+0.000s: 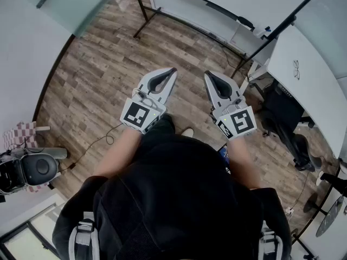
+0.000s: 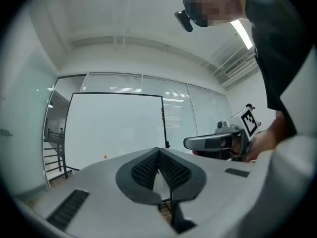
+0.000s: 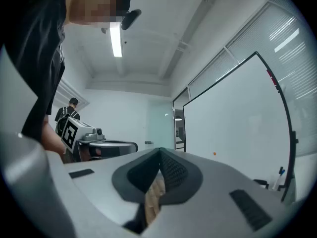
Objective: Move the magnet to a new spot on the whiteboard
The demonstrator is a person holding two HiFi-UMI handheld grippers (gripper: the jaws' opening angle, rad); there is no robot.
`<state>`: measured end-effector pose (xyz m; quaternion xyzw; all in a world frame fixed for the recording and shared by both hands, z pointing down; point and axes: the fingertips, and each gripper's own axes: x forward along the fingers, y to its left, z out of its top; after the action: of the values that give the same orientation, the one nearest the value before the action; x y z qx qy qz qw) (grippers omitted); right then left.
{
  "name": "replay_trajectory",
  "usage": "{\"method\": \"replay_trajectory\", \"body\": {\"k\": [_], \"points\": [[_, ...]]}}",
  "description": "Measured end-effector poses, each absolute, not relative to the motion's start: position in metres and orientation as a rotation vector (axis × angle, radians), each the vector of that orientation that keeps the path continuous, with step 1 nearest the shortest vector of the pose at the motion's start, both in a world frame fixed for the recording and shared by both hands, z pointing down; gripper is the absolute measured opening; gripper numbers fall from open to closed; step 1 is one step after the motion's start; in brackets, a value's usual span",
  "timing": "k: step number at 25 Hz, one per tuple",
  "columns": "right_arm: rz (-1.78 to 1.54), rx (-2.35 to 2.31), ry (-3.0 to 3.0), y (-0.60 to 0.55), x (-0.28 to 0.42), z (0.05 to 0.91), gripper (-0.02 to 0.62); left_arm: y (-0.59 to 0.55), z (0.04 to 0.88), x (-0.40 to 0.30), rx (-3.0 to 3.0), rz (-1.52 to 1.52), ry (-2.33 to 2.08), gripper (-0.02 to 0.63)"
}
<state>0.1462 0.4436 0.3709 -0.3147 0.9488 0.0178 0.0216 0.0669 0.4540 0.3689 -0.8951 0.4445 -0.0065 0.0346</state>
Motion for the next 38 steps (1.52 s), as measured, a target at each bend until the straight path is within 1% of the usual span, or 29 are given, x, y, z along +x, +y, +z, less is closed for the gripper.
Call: {"method": "replay_trajectory", "body": {"k": [20,29,38], "points": [[0.025,-0.964,2.935,0.435,0.146,0.372,0.002,0.447,0.376,0.056,-2.747,-0.050,1.416,0.002],[0.013,-0.987,2.963,0.391,0.125,0.375,0.003,0.401,0.376,0.040,-2.777,-0.042,1.407,0.002],[-0.009,-1.005,2.968,0.331,0.091,0.377,0.002,0.338,0.377,0.006,-2.780,-0.065,1.388,0.002]]}}
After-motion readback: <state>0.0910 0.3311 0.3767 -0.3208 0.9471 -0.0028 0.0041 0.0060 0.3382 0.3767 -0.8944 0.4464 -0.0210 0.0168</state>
